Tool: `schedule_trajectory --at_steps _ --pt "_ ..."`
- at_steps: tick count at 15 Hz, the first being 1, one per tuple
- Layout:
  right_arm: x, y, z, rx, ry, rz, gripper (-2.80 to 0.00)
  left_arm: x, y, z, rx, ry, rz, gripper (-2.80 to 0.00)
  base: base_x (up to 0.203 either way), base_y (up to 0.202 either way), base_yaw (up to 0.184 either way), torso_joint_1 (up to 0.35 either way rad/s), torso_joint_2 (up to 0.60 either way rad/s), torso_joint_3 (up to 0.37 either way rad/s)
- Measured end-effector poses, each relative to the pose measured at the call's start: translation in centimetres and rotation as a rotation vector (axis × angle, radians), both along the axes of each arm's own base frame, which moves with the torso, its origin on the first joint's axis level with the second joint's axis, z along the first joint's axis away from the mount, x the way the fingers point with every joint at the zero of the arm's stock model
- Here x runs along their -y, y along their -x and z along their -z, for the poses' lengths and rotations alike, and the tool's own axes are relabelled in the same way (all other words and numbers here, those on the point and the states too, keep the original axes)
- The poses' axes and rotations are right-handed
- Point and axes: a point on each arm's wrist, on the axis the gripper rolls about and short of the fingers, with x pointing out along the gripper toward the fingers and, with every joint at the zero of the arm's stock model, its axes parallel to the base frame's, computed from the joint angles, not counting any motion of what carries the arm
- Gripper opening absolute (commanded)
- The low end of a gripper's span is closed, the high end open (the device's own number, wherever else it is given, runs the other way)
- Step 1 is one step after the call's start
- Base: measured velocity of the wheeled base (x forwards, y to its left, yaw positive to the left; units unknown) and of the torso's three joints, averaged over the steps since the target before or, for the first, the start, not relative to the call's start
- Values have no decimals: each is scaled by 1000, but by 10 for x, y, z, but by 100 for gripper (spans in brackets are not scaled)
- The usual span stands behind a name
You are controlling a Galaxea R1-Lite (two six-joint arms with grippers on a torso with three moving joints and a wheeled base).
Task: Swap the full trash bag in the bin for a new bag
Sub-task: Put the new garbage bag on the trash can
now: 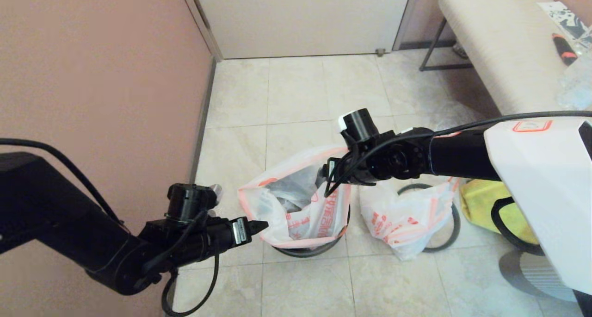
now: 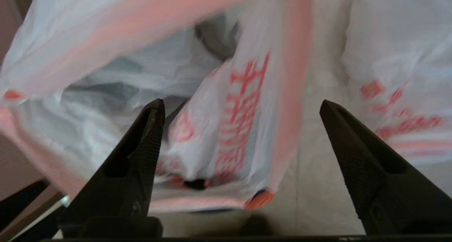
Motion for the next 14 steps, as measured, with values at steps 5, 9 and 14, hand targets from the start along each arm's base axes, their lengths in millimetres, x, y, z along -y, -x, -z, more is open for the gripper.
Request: schedule_trajectory --at_steps 5,9,14 --pt "4 14 3 -76 -58 59 0 12 -19 18 -27 -11 -29 -280 0 0 0 0 0 0" --pt "-2 28 8 -164 -86 94 0 17 -33 27 -2 -1 -36 -280 0 0 0 0 0 0" --pt "-12 43 28 -314 -24 124 0 17 -28 16 5 57 -46 -280 0 0 0 0 0 0"
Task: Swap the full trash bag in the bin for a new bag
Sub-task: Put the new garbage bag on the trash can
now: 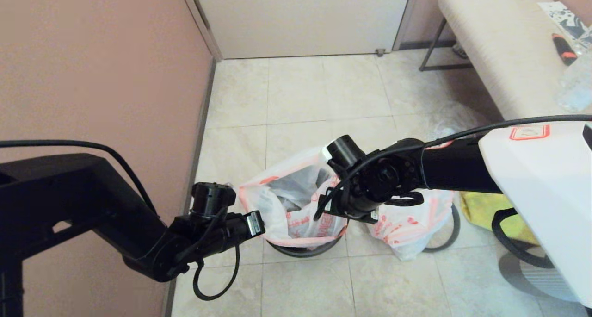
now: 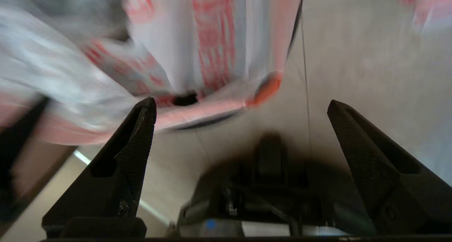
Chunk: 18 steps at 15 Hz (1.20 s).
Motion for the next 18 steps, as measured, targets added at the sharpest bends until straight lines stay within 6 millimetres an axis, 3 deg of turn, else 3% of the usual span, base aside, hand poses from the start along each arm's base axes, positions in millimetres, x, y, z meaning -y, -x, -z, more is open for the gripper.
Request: schedule_trajectory --at_steps 3,8,9,18 --pt "-1 -3 10 -39 6 34 0 -7 6 -12 7 75 34 -280 0 0 0 0 0 0" --pt "4 -16 29 -70 29 69 0 -17 16 -11 -15 70 21 -280 0 0 0 0 0 0" --pt "6 -18 33 -77 35 77 -280 -17 16 -10 -18 68 20 -280 0 0 0 0 0 0" --pt "3 -35 47 -57 36 92 -280 -27 17 -4 -29 57 -5 -280 0 0 0 0 0 0"
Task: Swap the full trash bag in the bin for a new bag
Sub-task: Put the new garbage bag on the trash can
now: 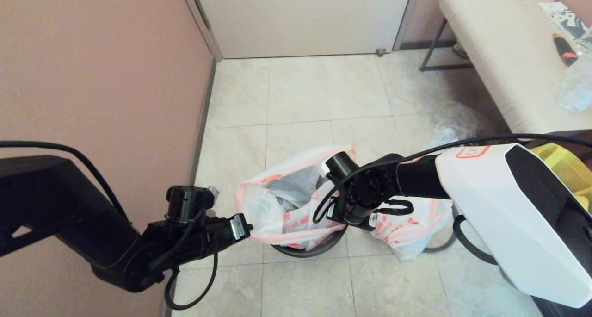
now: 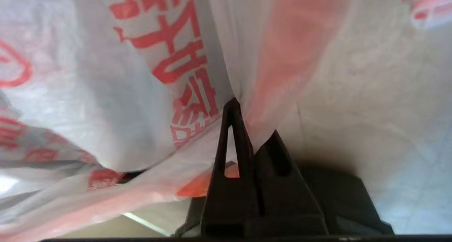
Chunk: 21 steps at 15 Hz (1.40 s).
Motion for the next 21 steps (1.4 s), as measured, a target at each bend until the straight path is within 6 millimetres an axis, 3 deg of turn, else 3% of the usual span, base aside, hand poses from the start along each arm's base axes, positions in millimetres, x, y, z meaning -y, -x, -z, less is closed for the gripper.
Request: schedule_trajectory --at_steps 6,10,16,21 --pt "6 9 6 -81 43 21 -280 0 6 16 -30 -97 70 -280 0 0 0 0 0 0" --pt "2 6 33 -128 80 14 -280 4 9 28 -76 -138 105 -280 0 0 0 0 0 0" --pt "-4 10 50 -171 137 -35 -280 9 20 43 -183 -233 195 -280 0 0 0 0 0 0" --pt "-1 -16 61 -59 116 -58 -280 13 -1 51 -167 -298 118 -280 0 0 0 0 0 0"
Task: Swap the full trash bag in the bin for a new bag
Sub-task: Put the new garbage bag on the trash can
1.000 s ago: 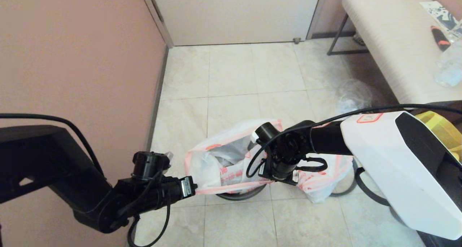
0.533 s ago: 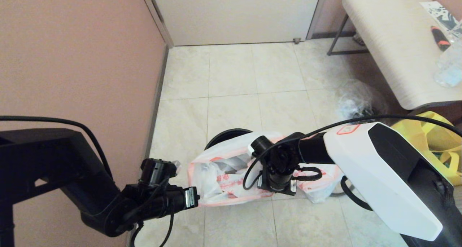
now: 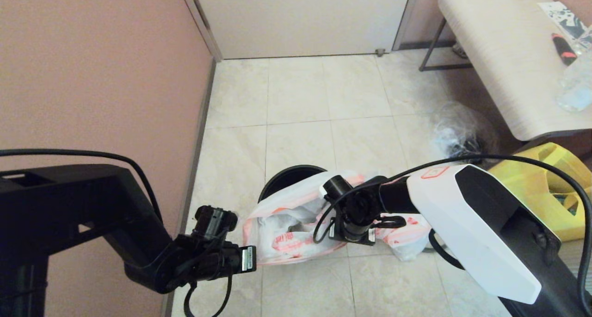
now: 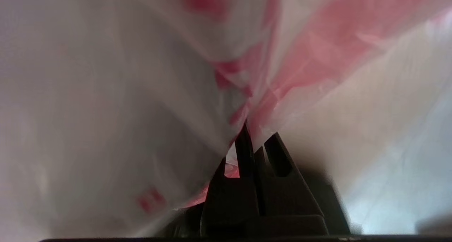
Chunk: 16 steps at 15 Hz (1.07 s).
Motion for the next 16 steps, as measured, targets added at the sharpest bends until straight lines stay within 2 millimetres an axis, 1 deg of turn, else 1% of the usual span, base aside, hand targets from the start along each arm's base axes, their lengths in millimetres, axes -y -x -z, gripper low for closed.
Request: schedule_trajectory --at_steps 2,4,7,9,11,12,13,14,16 --pt "-1 -11 1 95 7 -31 -280 2 -11 4 26 -35 -58 -280 0 0 0 0 0 0" --pt "-6 -17 -4 182 -15 -47 -280 4 -15 5 31 -20 -84 -280 0 0 0 0 0 0" --pt "-24 -9 -19 247 -64 -84 -280 6 -21 -4 94 44 -142 -280 0 0 0 0 0 0" --pt "-28 -6 -27 270 -85 -94 -280 5 -25 -11 195 91 -187 -280 0 0 0 0 0 0" --pt "-31 -4 -30 278 -92 -102 -280 4 -26 -13 244 109 -199 -280 0 0 0 0 0 0" --pt "-30 -4 -30 276 -88 -101 -280 3 -26 -12 241 104 -198 -18 0 0 0 0 0 0" --pt "-30 -4 -29 273 -83 -100 -280 3 -25 -11 240 98 -192 0 0 0 0 0 0 0" --pt "-29 -3 -29 271 -75 -105 0 3 -24 -11 236 95 -188 0 0 0 0 0 0 0" --pt "-30 -2 -30 274 -68 -118 0 3 -23 -10 233 92 -186 0 0 0 0 0 0 0"
